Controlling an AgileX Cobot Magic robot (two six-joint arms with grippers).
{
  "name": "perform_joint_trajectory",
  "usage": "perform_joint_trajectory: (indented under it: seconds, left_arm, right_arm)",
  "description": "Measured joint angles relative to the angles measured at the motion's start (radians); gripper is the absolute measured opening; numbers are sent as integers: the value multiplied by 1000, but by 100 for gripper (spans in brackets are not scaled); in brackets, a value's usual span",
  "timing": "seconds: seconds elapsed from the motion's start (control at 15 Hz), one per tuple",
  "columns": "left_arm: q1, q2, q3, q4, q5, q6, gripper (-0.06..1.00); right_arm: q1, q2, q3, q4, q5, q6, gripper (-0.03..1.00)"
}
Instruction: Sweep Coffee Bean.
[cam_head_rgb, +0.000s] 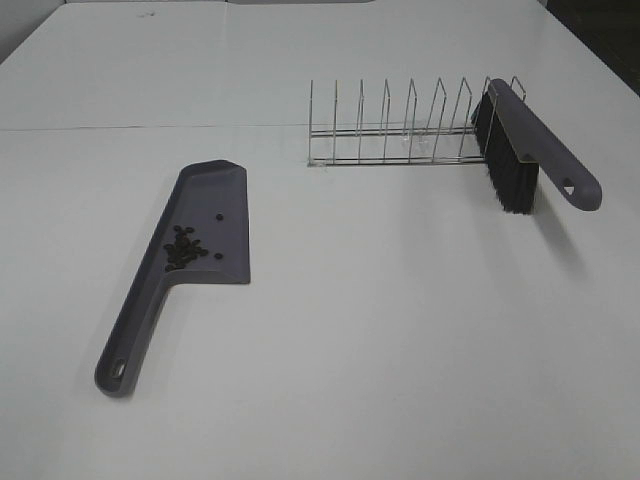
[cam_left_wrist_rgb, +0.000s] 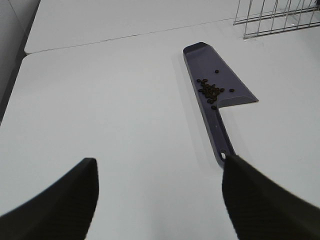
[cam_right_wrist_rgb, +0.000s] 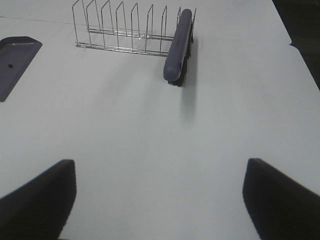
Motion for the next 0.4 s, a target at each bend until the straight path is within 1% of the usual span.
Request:
perform_joint_trajectory:
  seconds: [0.4]
  left_arm:
    - [0, 0, 0, 0, 0, 0, 65]
  right_arm:
    - [0, 0, 0, 0, 0, 1, 76]
